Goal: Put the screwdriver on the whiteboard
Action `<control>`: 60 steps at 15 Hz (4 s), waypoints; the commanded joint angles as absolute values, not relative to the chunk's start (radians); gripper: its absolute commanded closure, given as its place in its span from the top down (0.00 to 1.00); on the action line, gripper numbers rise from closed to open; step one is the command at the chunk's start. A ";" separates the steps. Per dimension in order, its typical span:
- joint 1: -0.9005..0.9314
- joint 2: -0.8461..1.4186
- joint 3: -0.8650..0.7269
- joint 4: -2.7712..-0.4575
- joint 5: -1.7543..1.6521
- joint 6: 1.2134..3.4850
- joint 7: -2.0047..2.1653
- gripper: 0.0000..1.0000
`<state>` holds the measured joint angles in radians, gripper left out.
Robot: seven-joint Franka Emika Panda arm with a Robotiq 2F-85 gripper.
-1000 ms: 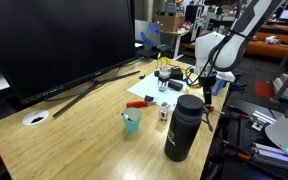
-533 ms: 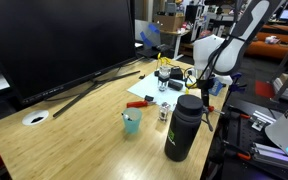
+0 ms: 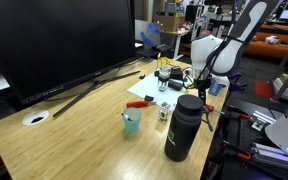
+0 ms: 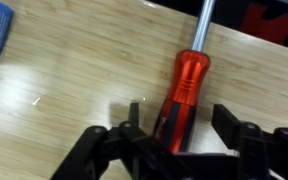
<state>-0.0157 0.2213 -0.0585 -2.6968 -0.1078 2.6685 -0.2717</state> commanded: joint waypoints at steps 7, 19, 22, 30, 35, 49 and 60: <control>-0.020 0.187 -0.058 -2.691 -0.174 2.647 -0.205 0.12; 0.026 0.015 0.095 -2.673 0.146 2.492 -0.724 0.12; 0.042 0.032 0.092 -2.627 0.163 2.411 -0.865 0.12; 0.040 0.149 0.107 -2.501 0.106 2.271 -1.145 0.12; 0.056 0.161 0.125 -2.448 -0.004 2.058 -1.202 0.12; 0.112 0.192 0.177 -2.425 -0.118 2.043 -1.259 0.12; 0.136 0.294 0.208 -2.367 -0.378 2.233 -1.627 0.12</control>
